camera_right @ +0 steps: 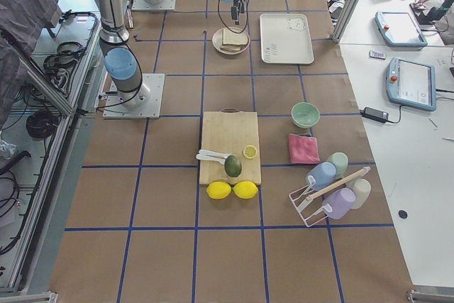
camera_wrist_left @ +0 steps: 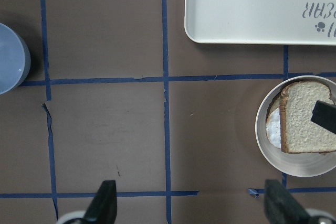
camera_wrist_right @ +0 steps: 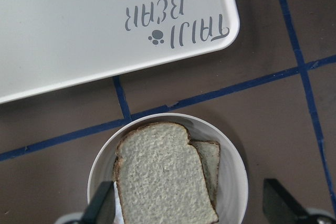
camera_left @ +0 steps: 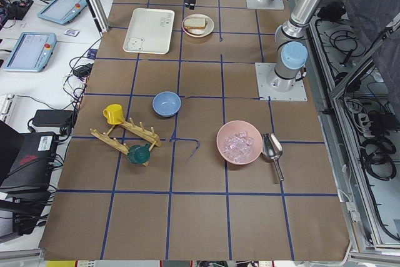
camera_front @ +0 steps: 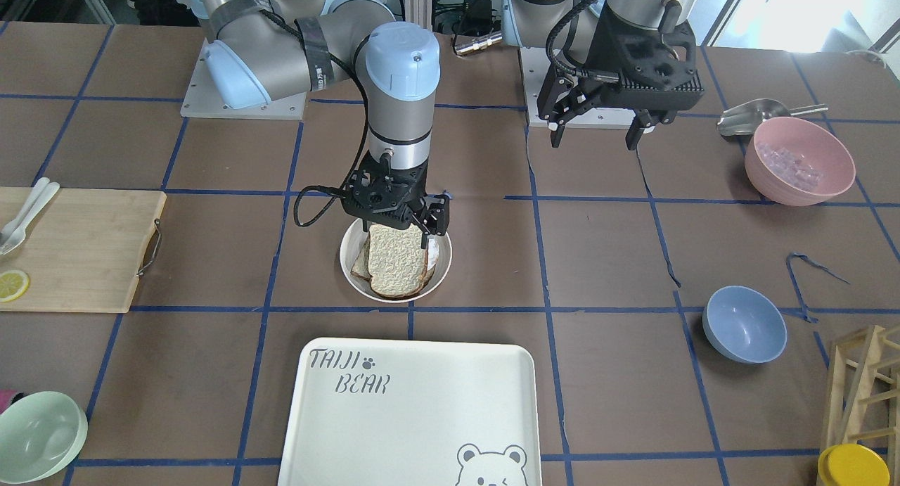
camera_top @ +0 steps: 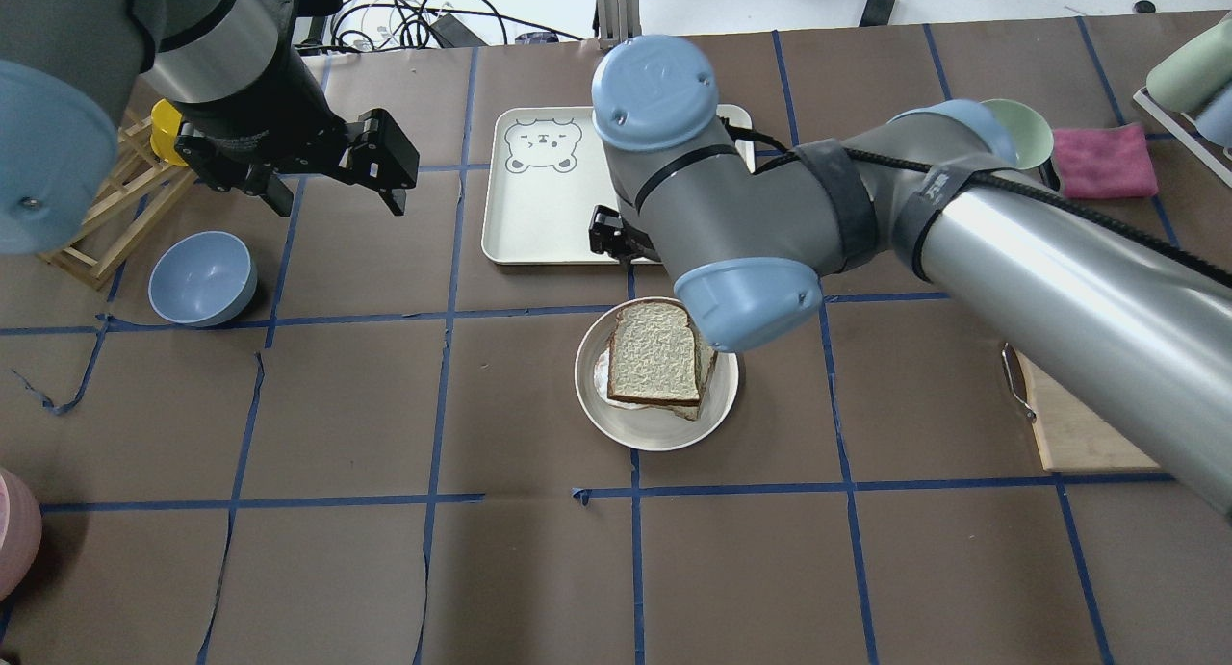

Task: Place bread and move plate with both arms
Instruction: 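Raise the right gripper away while the left gripper reaches toward the plate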

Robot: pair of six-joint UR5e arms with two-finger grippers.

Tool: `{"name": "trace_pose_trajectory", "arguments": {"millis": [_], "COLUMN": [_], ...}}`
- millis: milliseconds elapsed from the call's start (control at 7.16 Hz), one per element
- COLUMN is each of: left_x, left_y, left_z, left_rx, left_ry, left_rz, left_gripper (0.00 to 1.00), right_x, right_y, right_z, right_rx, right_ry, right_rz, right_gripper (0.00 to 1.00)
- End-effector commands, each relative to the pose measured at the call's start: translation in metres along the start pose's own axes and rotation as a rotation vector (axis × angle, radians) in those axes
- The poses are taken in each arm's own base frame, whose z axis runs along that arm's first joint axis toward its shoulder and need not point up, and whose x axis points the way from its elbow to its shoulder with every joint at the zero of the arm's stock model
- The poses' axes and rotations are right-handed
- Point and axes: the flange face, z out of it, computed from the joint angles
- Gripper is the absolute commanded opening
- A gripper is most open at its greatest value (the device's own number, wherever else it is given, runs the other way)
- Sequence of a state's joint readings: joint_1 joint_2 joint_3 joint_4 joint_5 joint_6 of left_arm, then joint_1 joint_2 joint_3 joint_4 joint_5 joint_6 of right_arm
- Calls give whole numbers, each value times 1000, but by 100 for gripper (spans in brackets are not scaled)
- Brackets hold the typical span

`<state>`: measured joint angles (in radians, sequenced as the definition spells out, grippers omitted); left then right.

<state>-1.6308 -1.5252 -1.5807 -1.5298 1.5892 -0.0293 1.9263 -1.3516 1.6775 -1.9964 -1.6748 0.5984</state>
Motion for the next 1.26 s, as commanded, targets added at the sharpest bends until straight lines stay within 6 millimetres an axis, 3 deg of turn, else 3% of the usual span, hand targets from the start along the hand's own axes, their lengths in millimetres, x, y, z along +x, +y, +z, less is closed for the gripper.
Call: {"name": "trace_pose_trajectory", "arguments": {"millis": [0,140,279,419,559,699,838,1118], "left_x": [1,7,12,17,26,43,68,80], "left_y": [-16,-22,-27,-30,-21,-13,0,14], "left_z": [38,65,103,148,185,209,227,268], "left_rx": [-46,-103,-155,-154,-144,-147,-196,-203], "left_ry": [9,47,61,61,60,76,116,114], "left_rz": [-18,-43,-77,-114,-127,-160,-169,-177], "left_gripper": [100,100,100,100,100,100,100,100], "right_x": [75,115,157,185,189,189,188,196], "right_y": [-63,-81,-85,-84,-67,-69,-67,-72], "right_z": [-63,-92,-113,-141,-168,-147,-139,-133], "right_rx": [-53,-99,-130,-89,-40,-76,-91,-95], "right_ry": [32,33,-5,-85,-86,-99,-94,-65], "right_rz": [-150,-214,-335,-326,-374,-376,-401,-450], "right_gripper": [100,100,100,100,100,100,100,100]}}
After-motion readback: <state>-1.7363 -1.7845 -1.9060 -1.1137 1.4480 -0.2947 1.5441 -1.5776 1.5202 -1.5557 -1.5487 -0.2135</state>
